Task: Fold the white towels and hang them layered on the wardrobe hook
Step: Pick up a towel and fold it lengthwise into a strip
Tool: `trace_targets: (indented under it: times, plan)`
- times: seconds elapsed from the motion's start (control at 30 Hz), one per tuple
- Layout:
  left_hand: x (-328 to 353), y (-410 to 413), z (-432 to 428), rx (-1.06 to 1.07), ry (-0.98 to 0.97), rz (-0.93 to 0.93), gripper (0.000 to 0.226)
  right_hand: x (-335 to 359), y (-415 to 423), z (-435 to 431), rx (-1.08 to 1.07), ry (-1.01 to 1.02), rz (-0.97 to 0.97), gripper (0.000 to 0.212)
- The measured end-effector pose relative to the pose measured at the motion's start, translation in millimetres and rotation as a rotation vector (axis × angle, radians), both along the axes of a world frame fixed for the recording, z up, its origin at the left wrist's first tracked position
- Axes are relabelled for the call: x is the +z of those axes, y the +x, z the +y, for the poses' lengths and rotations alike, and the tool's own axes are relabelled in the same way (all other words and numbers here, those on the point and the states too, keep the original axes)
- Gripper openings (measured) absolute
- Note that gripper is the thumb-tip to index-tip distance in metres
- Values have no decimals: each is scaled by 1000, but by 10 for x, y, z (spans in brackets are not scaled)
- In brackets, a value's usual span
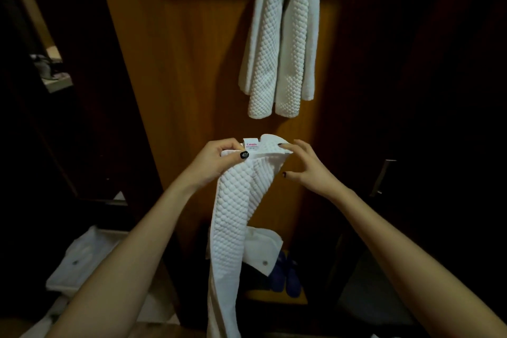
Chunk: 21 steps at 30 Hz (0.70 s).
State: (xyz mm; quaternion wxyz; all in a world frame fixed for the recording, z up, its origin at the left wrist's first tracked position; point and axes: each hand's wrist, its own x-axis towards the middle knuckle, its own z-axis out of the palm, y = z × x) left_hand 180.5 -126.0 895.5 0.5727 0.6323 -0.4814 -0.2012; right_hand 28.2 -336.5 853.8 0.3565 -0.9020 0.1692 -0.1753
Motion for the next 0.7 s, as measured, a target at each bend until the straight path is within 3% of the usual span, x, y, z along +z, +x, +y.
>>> trace_targets:
  times: [0.17, 0.27, 0.43, 0.6, 0.7]
  plan:
    - [91, 123, 386, 125, -15, -31, 12, 114, 383, 0, 33, -200, 203, 19]
    - [79, 251, 615, 250, 12, -77, 16, 169, 355, 41, 52, -178, 186, 29]
    - [43, 357, 896, 337, 89, -169, 28, 361, 212, 233, 130, -83, 61, 27]
    - [129, 450, 1142, 259, 138, -197, 28, 560, 97, 321, 214, 83, -115, 40]
    - [34, 426, 1119, 297, 110, -207, 29, 701, 1, 330, 264, 123, -121, 42]
